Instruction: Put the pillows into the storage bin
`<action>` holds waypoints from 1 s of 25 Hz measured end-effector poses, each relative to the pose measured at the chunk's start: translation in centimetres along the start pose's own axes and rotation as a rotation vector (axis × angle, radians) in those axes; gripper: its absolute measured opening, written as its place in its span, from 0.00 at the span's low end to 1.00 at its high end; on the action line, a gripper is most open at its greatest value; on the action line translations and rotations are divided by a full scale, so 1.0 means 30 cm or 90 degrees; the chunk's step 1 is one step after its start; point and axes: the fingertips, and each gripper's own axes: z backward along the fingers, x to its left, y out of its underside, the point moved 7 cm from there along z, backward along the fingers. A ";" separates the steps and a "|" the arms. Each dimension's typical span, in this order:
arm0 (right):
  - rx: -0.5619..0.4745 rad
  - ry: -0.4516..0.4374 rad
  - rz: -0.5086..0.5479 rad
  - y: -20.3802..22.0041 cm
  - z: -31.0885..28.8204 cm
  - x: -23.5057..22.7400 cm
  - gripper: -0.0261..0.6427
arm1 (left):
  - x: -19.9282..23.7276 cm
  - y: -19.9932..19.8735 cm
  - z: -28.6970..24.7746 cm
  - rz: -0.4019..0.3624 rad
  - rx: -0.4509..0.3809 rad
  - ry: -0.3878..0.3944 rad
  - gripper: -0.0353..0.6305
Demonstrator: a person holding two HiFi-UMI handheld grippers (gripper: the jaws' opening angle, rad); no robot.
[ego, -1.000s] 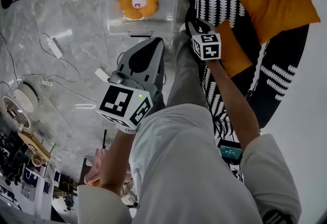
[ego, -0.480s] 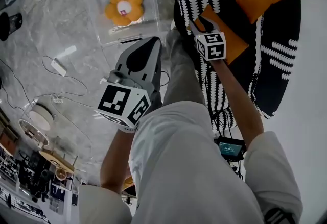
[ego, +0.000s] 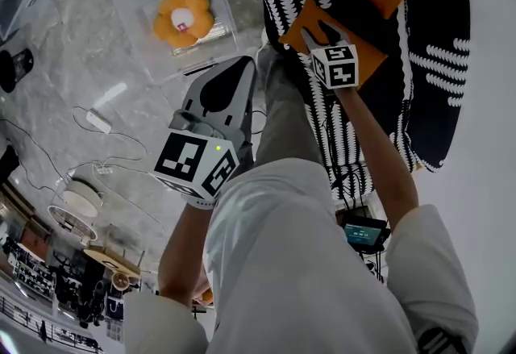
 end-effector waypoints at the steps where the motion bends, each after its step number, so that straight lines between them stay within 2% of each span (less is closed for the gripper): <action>1: 0.004 0.003 -0.003 0.009 -0.004 -0.011 0.33 | -0.003 0.002 -0.013 0.000 0.004 0.001 0.06; 16: 0.090 0.036 -0.041 0.119 -0.173 -0.117 0.37 | 0.015 0.007 -0.153 0.011 0.049 0.006 0.06; 22: 0.165 0.064 -0.027 0.185 -0.251 -0.156 0.37 | 0.021 0.001 -0.188 0.012 0.059 0.001 0.06; 25: 0.195 0.076 -0.043 0.231 -0.277 -0.179 0.36 | 0.018 -0.003 -0.193 0.012 0.059 -0.001 0.06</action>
